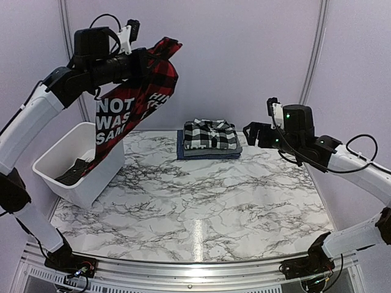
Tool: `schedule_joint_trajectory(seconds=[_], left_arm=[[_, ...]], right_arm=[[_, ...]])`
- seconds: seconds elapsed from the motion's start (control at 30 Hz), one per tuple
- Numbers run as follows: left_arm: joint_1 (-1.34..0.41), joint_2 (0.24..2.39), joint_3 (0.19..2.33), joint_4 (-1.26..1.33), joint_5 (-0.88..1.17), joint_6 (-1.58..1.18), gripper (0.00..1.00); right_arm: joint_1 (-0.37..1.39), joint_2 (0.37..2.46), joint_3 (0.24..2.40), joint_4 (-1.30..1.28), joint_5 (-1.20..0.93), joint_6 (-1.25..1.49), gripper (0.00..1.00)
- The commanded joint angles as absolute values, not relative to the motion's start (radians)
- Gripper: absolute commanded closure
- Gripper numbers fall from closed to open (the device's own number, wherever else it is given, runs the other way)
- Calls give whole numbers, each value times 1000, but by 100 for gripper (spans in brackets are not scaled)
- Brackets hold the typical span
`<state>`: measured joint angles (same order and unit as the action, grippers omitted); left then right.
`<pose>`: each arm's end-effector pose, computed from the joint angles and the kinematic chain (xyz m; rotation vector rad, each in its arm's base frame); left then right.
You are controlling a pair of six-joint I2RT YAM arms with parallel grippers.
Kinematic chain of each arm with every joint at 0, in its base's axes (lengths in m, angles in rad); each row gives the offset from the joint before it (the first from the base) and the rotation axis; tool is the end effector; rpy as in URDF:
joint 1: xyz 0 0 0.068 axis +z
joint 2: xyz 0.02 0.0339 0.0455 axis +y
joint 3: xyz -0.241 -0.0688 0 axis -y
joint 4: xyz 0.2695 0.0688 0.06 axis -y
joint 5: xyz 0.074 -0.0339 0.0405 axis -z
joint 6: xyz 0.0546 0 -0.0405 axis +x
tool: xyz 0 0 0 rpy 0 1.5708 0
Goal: Fold and stack the long sleeve shirts
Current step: Place the crumpled shirt at the center of the board.
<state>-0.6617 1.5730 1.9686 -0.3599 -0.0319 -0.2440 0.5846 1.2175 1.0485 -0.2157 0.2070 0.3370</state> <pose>0.2966 -0.2288 0.5183 0.3013 1.5473 -0.6921 0.2818 0.1730 0.3056 -0.1061 1.9659 0.4059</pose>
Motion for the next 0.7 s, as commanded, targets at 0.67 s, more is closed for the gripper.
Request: schedule_joint_trajectory(seconds=[0.67], left_arm=[[-1003, 2022, 2105, -250, 210, -383, 100]], right_arm=[[580, 1034, 1086, -370, 471, 304, 2]])
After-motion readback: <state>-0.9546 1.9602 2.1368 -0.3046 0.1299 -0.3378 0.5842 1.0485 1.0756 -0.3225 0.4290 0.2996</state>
